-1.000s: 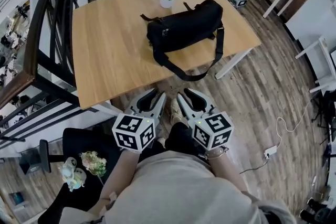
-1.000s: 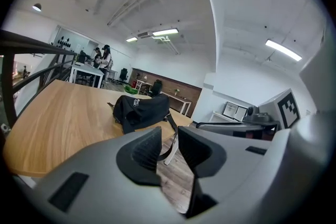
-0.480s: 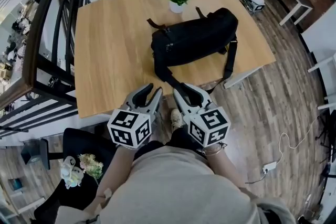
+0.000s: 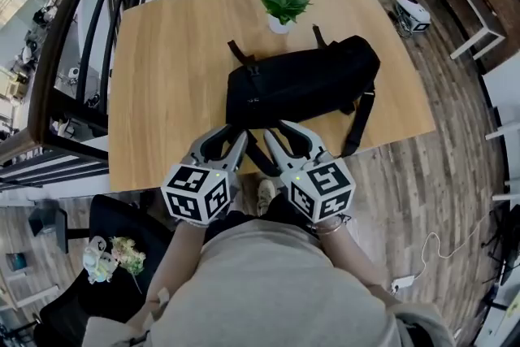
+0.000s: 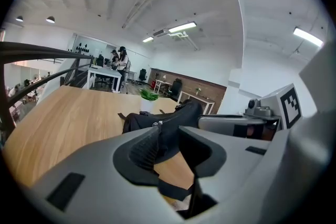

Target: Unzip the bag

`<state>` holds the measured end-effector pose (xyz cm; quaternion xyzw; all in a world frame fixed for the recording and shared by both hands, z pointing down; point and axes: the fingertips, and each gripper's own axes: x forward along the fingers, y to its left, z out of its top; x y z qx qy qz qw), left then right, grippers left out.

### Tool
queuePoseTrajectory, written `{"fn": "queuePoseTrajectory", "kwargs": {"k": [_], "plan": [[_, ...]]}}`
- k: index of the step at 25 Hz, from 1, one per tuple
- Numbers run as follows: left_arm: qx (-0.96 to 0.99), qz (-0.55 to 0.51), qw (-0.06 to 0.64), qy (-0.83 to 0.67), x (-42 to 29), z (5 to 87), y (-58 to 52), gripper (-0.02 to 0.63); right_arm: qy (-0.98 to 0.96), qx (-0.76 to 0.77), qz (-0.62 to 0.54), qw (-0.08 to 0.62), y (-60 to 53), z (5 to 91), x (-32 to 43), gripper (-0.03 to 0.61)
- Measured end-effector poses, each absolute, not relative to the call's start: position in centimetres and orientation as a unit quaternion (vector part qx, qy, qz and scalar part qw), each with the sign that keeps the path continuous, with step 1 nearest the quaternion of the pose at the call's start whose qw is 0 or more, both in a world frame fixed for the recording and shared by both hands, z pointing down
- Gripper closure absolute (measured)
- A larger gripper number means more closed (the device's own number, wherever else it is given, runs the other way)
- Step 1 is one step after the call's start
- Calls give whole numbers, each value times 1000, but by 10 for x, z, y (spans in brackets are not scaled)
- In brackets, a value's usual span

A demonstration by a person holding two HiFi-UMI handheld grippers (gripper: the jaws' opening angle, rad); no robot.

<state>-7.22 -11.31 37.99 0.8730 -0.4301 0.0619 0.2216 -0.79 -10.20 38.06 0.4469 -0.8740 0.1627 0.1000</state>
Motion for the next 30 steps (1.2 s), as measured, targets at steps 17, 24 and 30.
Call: {"fn": "queuePoseTrajectory", "kwargs": {"k": [17,24,30], "plan": [[831,43,261,-489,-85,405,-135,502,-894,392,162,142,-132,400,-6,503],[832,42,267,-485,-93,414,-144,499,-888,398,171,154,-133,411,-7,506],[834,46,286,-469,-91,422,-154,443,-882,409,172,160,-143,412,-11,506]]}}
